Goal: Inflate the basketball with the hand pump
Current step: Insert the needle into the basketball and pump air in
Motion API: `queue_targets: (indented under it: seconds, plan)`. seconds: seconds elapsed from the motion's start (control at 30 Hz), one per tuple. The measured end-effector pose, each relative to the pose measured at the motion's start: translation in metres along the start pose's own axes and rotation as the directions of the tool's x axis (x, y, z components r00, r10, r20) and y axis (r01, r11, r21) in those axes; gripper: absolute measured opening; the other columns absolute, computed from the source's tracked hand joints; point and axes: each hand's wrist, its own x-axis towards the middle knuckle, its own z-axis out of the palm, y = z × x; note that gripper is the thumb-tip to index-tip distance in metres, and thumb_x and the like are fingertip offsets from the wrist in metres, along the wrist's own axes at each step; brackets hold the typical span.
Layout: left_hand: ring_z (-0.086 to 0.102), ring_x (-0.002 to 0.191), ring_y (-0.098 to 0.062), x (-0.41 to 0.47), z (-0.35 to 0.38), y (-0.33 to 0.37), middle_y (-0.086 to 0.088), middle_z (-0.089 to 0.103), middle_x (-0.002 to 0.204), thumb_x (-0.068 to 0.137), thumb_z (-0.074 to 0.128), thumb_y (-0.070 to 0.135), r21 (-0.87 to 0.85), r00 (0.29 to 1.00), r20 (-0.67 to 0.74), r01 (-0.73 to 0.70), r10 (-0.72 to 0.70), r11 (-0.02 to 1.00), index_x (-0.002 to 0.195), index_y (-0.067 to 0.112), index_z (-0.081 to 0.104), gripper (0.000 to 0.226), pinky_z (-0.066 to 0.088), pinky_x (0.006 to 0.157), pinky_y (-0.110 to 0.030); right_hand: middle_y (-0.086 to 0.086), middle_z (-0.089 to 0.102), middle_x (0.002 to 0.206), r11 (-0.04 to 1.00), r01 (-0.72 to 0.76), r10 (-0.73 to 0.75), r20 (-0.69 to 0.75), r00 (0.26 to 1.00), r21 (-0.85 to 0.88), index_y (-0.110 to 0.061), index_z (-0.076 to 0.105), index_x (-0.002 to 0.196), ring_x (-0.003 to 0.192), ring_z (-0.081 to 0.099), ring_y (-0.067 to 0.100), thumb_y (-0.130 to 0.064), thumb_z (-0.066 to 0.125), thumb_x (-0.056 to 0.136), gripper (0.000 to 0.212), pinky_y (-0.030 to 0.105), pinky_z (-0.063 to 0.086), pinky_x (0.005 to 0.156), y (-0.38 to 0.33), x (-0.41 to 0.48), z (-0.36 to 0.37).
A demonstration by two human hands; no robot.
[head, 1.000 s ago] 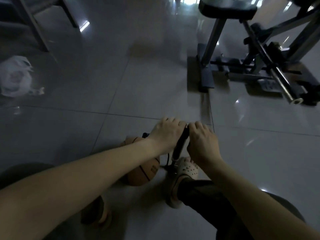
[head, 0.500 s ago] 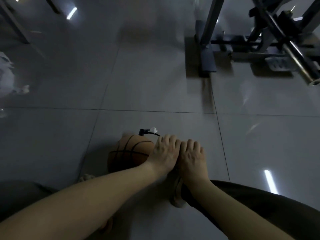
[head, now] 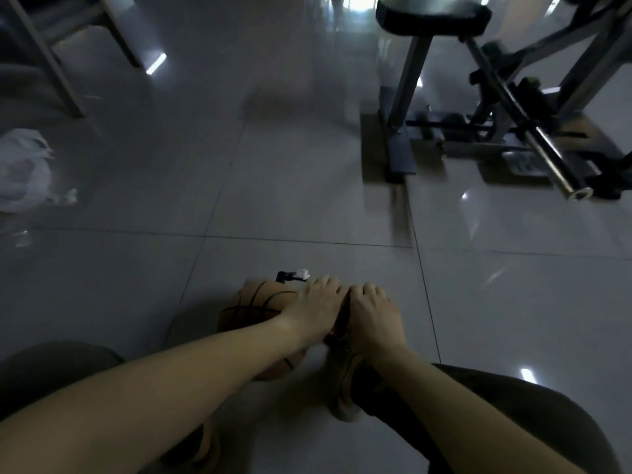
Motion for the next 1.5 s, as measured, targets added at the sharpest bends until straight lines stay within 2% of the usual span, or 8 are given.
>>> queue_targets:
  seconds: [0.1,0.27,0.57,0.9,1.13,1.23,1.37,1.5]
  plan:
    - [0.051,0.098,-0.026,-0.011,-0.052,-0.008,-0.008,0.055,0.110,0.081,0.006,0.030,-0.031,0.968,-0.251,-0.036,0.027,0.999,0.118,0.013,0.054,0.063,0.041,0.086,-0.038,0.004,0.053,0.100,0.995,0.036,-0.059,-0.257,0.965,-0.093,-0.015,0.054,0.103,0.089,0.052,0.021,-0.020,0.060,0.090,0.016,0.031,0.045,0.076,-0.007,0.003,-0.045]
    - [0.050,0.082,-0.025,-0.003,-0.055,-0.010,-0.006,0.057,0.093,0.086,0.022,0.025,-0.008,0.899,-0.437,-0.031,0.025,0.999,0.098,0.014,0.057,0.039,0.041,0.073,-0.037,0.002,0.050,0.087,0.996,-0.011,-0.028,-0.406,0.914,-0.094,-0.018,0.050,0.092,0.077,0.042,0.018,-0.024,0.055,0.089,0.008,0.030,0.039,0.066,-0.009,0.010,-0.047]
    - [0.049,0.080,-0.026,0.015,0.043,-0.002,-0.009,0.053,0.090,0.090,0.048,0.022,0.018,0.928,-0.372,0.037,-0.027,0.999,0.098,0.013,0.054,0.013,0.047,0.072,-0.040,0.005,0.047,0.086,0.995,-0.015,-0.018,-0.328,0.945,-0.096,-0.018,0.047,0.092,0.073,0.035,0.018,-0.021,0.044,0.089,0.006,0.030,0.035,0.063,0.009,0.012,0.039]
    - [0.044,0.082,-0.025,0.026,0.085,0.001,-0.011,0.049,0.096,0.089,0.043,0.019,0.072,0.986,-0.159,0.063,-0.051,0.995,0.103,0.012,0.047,0.016,0.038,0.069,-0.037,0.002,0.039,0.097,0.990,-0.121,0.116,-0.066,0.991,-0.076,-0.021,0.042,0.104,0.084,0.036,0.017,-0.027,0.040,0.092,0.014,0.032,0.041,0.075,0.020,0.023,0.084]
    - [0.042,0.118,-0.027,0.023,0.032,-0.006,-0.008,0.043,0.129,0.102,0.035,0.017,0.055,0.992,0.088,0.081,-0.086,0.995,0.133,0.011,0.041,0.033,0.033,0.096,-0.034,0.005,0.064,0.110,0.996,-0.034,0.050,0.216,0.975,-0.077,-0.019,0.053,0.106,0.098,0.062,0.025,-0.023,0.057,0.092,0.015,0.034,0.050,0.080,0.003,0.026,-0.002]
    - [0.049,0.107,-0.025,0.013,-0.008,-0.013,-0.005,0.050,0.118,0.092,0.021,0.021,0.041,0.998,-0.063,0.009,-0.007,0.999,0.123,0.016,0.047,0.041,0.040,0.093,-0.037,0.004,0.063,0.103,0.995,0.003,0.006,0.093,0.996,-0.097,-0.017,0.053,0.101,0.089,0.061,0.023,-0.013,0.055,0.090,0.012,0.034,0.051,0.076,-0.003,0.016,-0.049]
    - [0.050,0.085,-0.025,0.012,-0.063,-0.027,-0.005,0.055,0.097,0.086,0.018,0.032,0.003,0.910,-0.415,0.001,0.000,1.000,0.103,0.016,0.053,0.042,0.039,0.076,-0.037,0.005,0.057,0.093,0.980,0.084,-0.137,-0.316,0.939,-0.178,-0.014,0.053,0.099,0.083,0.055,0.024,-0.018,0.053,0.089,0.011,0.033,0.043,0.073,-0.006,0.019,-0.075]
    - [0.046,0.081,-0.023,0.012,-0.031,-0.014,-0.004,0.054,0.091,0.089,0.027,0.031,-0.069,0.883,-0.466,0.024,-0.054,0.997,0.094,0.017,0.053,0.030,0.031,0.072,-0.033,0.009,0.049,0.094,0.969,0.084,-0.166,-0.357,0.919,-0.234,-0.010,0.053,0.109,0.079,0.043,0.023,-0.019,0.047,0.083,0.028,0.034,0.043,0.070,-0.001,0.007,-0.029]
